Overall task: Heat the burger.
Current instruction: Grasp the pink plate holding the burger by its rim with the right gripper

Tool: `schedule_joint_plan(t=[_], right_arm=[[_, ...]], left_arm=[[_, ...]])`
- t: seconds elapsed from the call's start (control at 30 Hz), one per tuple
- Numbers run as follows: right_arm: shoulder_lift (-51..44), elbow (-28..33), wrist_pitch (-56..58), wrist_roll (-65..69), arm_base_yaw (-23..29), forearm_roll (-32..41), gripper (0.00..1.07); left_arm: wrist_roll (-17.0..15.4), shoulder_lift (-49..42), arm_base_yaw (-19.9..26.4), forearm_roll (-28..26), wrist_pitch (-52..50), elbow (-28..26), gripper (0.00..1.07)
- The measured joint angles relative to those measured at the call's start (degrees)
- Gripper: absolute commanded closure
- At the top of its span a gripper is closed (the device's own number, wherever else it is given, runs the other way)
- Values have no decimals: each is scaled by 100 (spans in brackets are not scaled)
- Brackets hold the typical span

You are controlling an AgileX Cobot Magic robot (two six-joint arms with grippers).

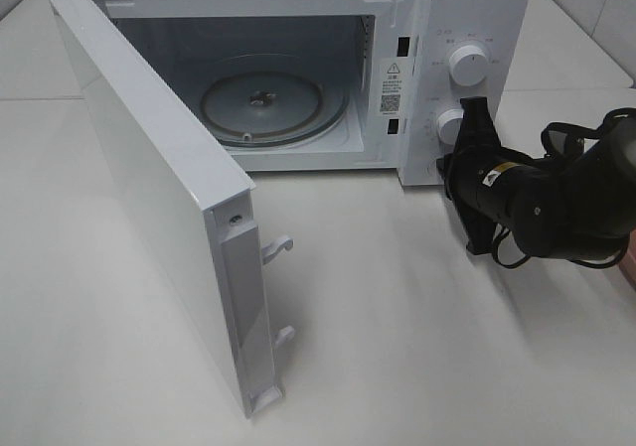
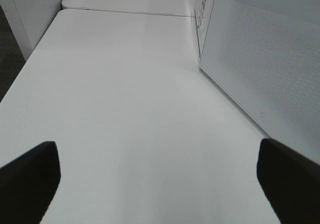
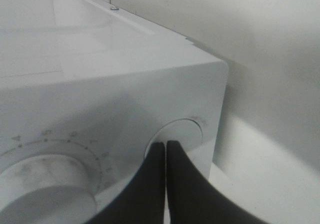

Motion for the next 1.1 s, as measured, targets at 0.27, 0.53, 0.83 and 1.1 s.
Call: schedule_joint_plan(t=[0.27,0.53,0.83,1.1], right_arm=[[-218,401,23,103,63,6,107],[-556,802,63,86,63,52,107],[-1398,1100,1140,-1765,63,229,107],[-2183,1106,2704,-4601,63,533,107]], left_arm=[[0,0,0,0,0,0,4],[0,0,0,0,0,0,4],[0,0,0,0,0,0,4],[0,0,0,0,0,0,4]])
